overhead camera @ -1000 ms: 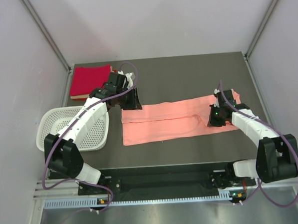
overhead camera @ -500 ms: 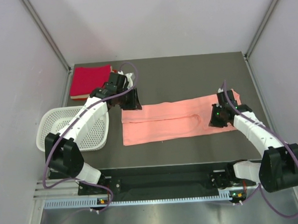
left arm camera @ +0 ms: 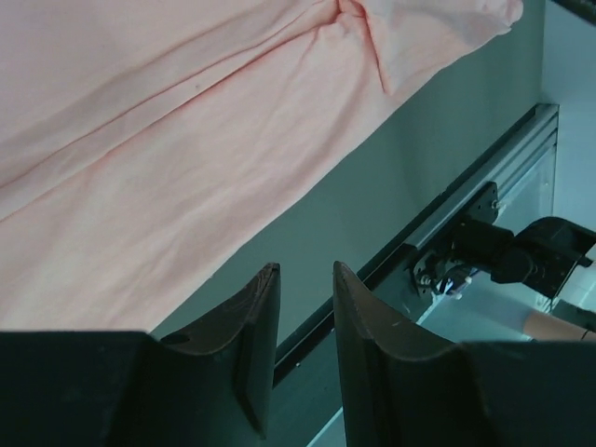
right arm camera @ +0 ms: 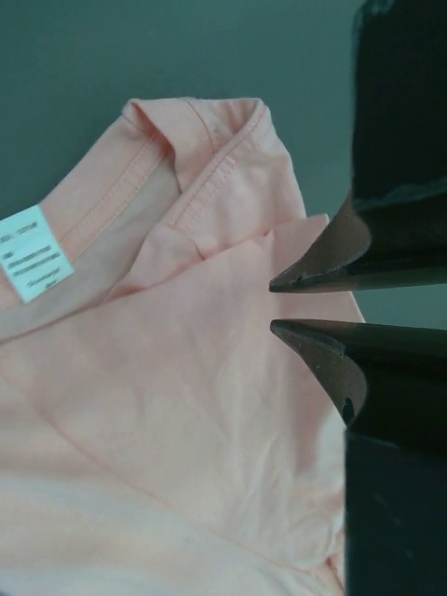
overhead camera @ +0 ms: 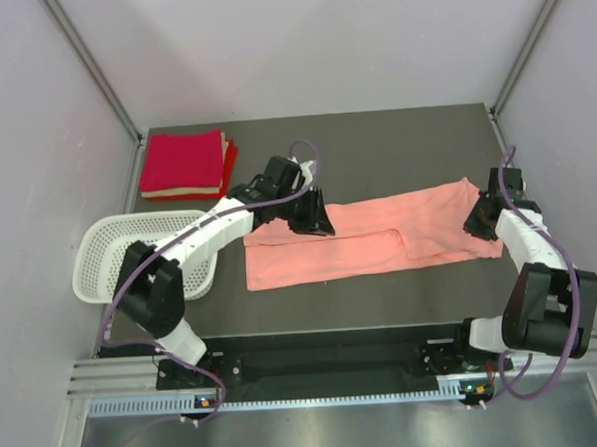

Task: Fold and stack the t-shirts
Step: Fold the tshirt

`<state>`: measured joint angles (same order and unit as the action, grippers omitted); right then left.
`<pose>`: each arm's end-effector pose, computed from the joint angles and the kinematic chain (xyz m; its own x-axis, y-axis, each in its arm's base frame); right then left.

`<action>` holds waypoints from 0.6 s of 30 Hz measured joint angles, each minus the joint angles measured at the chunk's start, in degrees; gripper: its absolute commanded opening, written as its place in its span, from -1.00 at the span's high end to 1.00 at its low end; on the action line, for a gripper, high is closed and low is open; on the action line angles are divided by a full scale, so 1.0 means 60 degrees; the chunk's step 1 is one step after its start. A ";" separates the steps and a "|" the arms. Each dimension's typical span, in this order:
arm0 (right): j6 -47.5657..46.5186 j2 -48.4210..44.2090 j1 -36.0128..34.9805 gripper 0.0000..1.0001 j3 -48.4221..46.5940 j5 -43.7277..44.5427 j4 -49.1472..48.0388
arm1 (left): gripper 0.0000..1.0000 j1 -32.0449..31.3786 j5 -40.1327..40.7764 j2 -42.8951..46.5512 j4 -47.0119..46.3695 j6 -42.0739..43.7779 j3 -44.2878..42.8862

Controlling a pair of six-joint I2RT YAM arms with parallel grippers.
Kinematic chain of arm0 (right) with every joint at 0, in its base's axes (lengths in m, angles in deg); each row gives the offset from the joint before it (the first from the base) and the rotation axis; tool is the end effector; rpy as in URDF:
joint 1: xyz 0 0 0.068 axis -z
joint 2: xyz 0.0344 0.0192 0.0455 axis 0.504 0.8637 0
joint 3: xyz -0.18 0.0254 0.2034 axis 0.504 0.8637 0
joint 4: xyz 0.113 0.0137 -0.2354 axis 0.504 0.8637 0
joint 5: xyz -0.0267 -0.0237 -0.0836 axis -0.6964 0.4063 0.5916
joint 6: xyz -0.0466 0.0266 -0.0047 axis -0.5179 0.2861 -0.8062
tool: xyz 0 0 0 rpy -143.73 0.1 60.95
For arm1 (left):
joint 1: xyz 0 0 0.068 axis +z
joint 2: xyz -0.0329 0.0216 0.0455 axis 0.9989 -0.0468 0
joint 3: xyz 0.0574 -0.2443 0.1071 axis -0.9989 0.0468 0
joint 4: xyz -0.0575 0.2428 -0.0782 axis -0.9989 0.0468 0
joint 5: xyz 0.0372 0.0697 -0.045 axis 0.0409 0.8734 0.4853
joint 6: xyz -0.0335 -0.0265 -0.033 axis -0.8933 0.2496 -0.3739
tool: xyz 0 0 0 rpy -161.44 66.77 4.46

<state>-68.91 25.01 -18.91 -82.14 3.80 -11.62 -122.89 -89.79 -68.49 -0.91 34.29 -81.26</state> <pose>0.2536 -0.0539 0.2251 -0.6941 0.4899 -0.5275 0.5090 0.8521 0.1218 0.2795 -0.2185 0.2760 -0.9097 0.0617 -0.4107 0.3295 0.7091 -0.6234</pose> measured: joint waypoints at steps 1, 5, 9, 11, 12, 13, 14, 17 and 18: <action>-0.0004 0.0058 0.0186 0.65 0.0219 -0.0069 -0.0215 | 0.31 -0.0084 -0.0029 -0.0211 -0.0248 -0.0208 0.0025; -0.0007 0.0874 0.0579 0.67 0.1104 -0.0361 -0.1053 | 0.30 -0.0051 0.0368 -0.0965 -0.0514 -0.0714 0.0444; 0.0000 0.1253 0.0681 0.66 0.1297 -0.0463 -0.1719 | 0.30 0.0222 0.1147 -0.1308 -0.0437 -0.1027 0.1169; 0.0036 0.1268 0.0703 0.66 0.1297 -0.0463 -0.1770 | 0.31 0.0477 0.1479 -0.1366 -0.0423 -0.1169 0.1548; 0.0069 0.1264 0.0703 0.66 0.1293 -0.0455 -0.1770 | 0.32 0.0630 0.1668 -0.1381 -0.0430 -0.1206 0.1752; 0.0084 0.1260 0.0703 0.66 0.1290 -0.0455 -0.1767 | 0.31 0.0739 0.1796 -0.1392 -0.0415 -0.1235 0.1912; 0.0098 0.1253 0.0703 0.65 0.1286 -0.0459 -0.1756 | 0.32 0.0849 0.1963 -0.1392 -0.0390 -0.1257 0.2084; 0.0117 0.1078 0.0688 0.67 0.1202 -0.0652 -0.1555 | 0.32 0.1049 0.2269 -0.1366 -0.0313 -0.1381 0.2259; 0.0113 0.0954 0.0685 0.69 0.1155 -0.0725 -0.1486 | 0.33 0.1042 0.2357 -0.1351 -0.0310 -0.1384 0.2259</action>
<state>-68.23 30.74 -14.80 -75.21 -0.55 -20.54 -116.64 -75.65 -76.60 -2.77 25.98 -67.71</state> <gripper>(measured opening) 0.170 0.339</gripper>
